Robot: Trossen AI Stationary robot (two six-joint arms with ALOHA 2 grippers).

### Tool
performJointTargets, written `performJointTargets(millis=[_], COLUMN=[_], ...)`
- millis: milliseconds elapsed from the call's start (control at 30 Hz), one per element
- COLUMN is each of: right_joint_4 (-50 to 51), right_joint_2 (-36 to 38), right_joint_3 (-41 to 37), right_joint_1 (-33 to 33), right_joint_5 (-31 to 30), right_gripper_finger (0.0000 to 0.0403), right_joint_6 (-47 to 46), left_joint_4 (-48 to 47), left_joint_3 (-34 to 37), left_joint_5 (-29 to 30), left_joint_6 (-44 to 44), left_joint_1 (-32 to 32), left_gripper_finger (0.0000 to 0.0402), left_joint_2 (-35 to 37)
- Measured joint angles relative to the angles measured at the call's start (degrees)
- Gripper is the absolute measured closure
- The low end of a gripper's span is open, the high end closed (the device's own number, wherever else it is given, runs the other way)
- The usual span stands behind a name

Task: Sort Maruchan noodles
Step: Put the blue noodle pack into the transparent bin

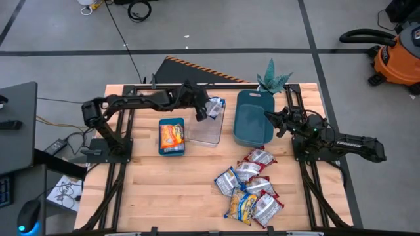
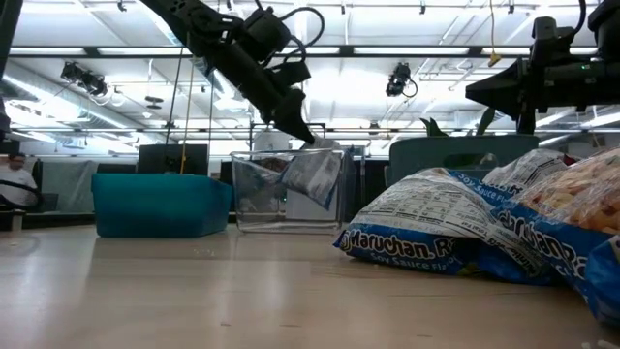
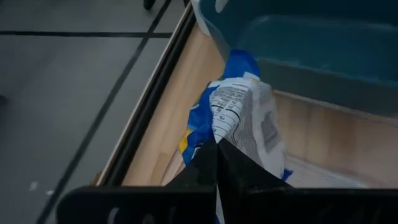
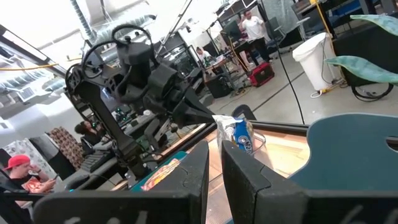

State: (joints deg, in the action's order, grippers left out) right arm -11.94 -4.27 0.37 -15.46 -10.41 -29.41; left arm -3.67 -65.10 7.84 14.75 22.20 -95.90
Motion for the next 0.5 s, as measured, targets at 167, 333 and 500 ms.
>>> performJointTargets(millis=[167,333,500], right_joint_4=[0.01,-0.01,0.01], right_joint_2=[0.00,0.00,0.00], right_joint_3=[0.01,-0.01,-0.01], right_joint_1=[0.00,0.00,0.00], right_joint_5=[0.00,-0.02,-0.06], right_gripper_finger=[0.0353,0.0353,0.0353], right_joint_6=[0.00,0.00,0.00], left_joint_4=[-0.77,-1.17,0.97], left_joint_3=[-0.04,-0.02,-0.02], left_joint_5=[1.46,2.06,5.41], left_joint_6=[0.11,-0.80,0.84], left_joint_1=[-1.86,-2.83,-1.24], left_gripper_finger=[0.0399,0.0398,0.0397], left_joint_2=[-1.34,-2.36,-2.38])
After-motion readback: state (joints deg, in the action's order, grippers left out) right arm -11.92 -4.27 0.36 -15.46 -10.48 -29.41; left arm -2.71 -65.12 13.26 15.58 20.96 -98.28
